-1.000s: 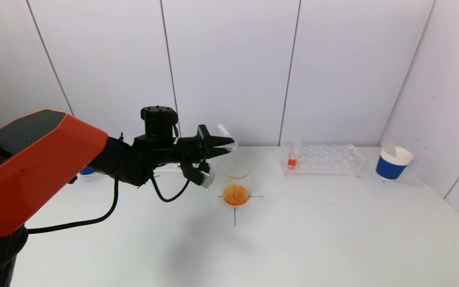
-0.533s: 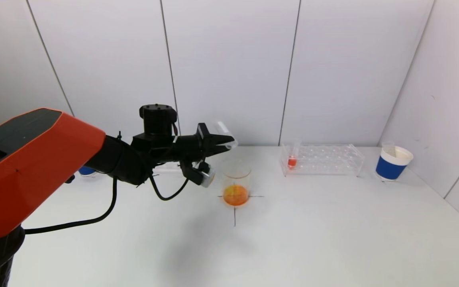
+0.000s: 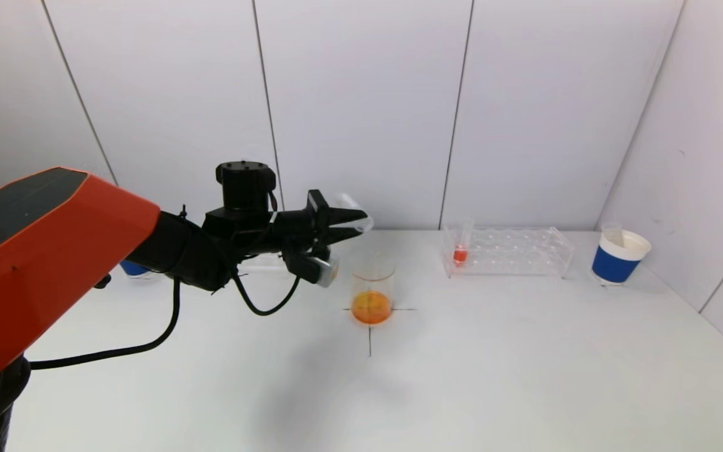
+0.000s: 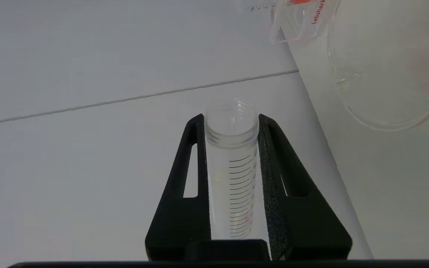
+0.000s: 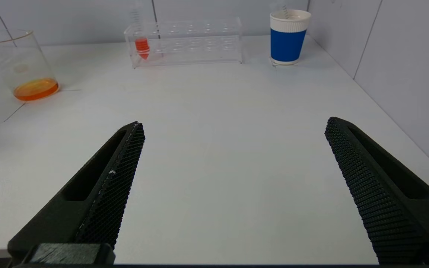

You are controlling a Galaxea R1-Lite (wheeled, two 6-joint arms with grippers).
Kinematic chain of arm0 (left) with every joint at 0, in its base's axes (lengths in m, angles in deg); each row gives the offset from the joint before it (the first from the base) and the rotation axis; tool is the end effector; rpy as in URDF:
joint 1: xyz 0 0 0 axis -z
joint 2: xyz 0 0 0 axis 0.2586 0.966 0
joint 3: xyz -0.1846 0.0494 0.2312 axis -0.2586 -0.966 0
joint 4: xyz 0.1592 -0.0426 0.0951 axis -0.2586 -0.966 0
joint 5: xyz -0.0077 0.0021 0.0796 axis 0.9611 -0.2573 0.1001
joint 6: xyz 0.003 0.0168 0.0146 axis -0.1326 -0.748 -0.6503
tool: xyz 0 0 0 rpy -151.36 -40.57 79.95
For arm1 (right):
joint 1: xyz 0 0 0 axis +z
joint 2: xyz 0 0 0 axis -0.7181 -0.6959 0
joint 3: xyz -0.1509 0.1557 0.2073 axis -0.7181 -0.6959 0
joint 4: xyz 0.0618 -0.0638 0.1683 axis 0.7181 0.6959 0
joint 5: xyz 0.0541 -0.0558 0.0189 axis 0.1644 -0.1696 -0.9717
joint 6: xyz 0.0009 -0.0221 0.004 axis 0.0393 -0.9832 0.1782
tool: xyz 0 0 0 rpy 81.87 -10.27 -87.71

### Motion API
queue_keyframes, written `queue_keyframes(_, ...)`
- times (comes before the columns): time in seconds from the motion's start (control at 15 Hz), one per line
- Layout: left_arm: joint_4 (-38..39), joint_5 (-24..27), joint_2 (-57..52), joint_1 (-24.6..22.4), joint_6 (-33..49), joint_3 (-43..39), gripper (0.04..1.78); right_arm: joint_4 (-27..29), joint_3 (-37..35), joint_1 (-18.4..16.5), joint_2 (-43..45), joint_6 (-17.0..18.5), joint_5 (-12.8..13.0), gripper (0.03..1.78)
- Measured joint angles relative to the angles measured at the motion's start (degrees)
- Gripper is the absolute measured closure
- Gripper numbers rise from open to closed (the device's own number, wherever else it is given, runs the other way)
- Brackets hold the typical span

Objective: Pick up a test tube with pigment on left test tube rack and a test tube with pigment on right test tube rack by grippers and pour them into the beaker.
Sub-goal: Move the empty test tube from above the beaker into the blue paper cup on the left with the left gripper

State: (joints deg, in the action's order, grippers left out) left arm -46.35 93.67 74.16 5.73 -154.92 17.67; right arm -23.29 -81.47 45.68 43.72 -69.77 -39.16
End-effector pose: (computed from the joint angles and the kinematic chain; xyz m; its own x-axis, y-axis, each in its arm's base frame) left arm 0.4021 -0.1689 0.1501 0.4144 -0.9058 -0.0883 -0.0608 -0.1243 0.9904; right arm -0.0243 -0.0006 0.0772 0.9993 -0.0358 -0.0140 0.0365 0.9979 0.0526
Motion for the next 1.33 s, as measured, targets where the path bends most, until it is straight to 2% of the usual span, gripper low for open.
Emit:
queue_keyframes(0.33,1.2,-5.5,-3.0,-0.1,14.7,0.2,1.40,0.0,0.0,0.0,0.0,0.0,0.0,0.05)
queue_keyframes(0.67,3.6,-17.3,-5.7,-0.1,35.0,0.7,1.40,0.0,0.0,0.0,0.0,0.0,0.0,0.05)
queue_keyframes(1.0,6.2,-26.9,-8.7,-0.8,55.8,0.8,1.40,0.0,0.0,0.0,0.0,0.0,0.0,0.05)
queue_keyframes(1.33,6.8,-35.2,-10.8,-4.1,66.6,0.3,1.40,0.0,0.0,0.0,0.0,0.0,0.0,0.05)
